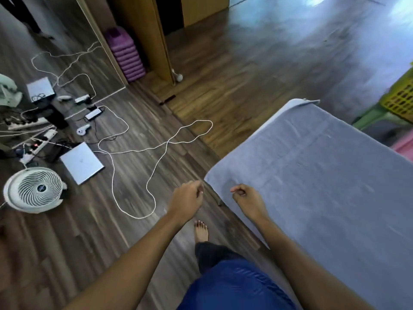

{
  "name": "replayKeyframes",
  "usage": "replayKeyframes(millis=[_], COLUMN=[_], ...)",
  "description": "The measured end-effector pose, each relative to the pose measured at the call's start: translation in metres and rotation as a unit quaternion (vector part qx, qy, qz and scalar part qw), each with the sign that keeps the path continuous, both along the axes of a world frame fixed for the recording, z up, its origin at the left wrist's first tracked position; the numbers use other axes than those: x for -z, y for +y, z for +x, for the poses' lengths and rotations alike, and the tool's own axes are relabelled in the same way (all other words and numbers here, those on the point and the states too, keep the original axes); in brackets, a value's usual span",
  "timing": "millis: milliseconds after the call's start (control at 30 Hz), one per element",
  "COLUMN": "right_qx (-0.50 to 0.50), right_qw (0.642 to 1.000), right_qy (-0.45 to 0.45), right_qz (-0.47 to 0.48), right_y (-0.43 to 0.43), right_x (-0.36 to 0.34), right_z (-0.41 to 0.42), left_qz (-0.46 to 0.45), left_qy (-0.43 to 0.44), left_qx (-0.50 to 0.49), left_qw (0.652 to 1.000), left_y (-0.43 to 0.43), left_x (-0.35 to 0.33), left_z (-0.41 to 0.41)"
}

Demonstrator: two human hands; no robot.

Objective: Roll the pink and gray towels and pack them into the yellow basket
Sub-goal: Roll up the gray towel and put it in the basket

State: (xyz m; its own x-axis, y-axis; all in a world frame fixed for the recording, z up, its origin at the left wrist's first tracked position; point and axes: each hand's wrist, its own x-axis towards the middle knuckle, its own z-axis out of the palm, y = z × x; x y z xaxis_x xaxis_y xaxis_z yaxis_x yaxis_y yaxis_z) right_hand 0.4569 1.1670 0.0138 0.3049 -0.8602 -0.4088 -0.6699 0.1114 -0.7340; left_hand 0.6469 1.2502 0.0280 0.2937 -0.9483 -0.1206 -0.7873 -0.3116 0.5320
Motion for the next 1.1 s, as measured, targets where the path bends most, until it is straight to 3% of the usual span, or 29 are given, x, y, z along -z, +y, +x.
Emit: replayKeyframes(millis=[333, 567, 767, 1100], right_qx=[0.086, 0.255, 0.468, 0.692], right_qw=[0.995, 0.966, 0.884, 0.715], right_qy=[-0.01, -0.016, 0.0, 0.099], right_qz=[0.052, 0.046, 0.015, 0.003], right_y=[-0.104, -0.164, -0.164, -0.16], right_x=[0.004, 0.014, 0.01, 0.031], right_z=[0.126, 0.18, 0.203, 0.196], left_qz=[0.061, 0.054, 0.063, 0.056], left_qy=[0.0, 0.001, -0.017, -0.061], left_qx=[0.09, 0.243, 0.44, 0.696], left_qw=[0.994, 0.969, 0.896, 0.713], left_y=[-0.146, -0.288, -0.381, -0.499], left_x=[-0.009, 0.002, -0.001, 0.011], left_z=[0.163, 0.236, 0.238, 0.115])
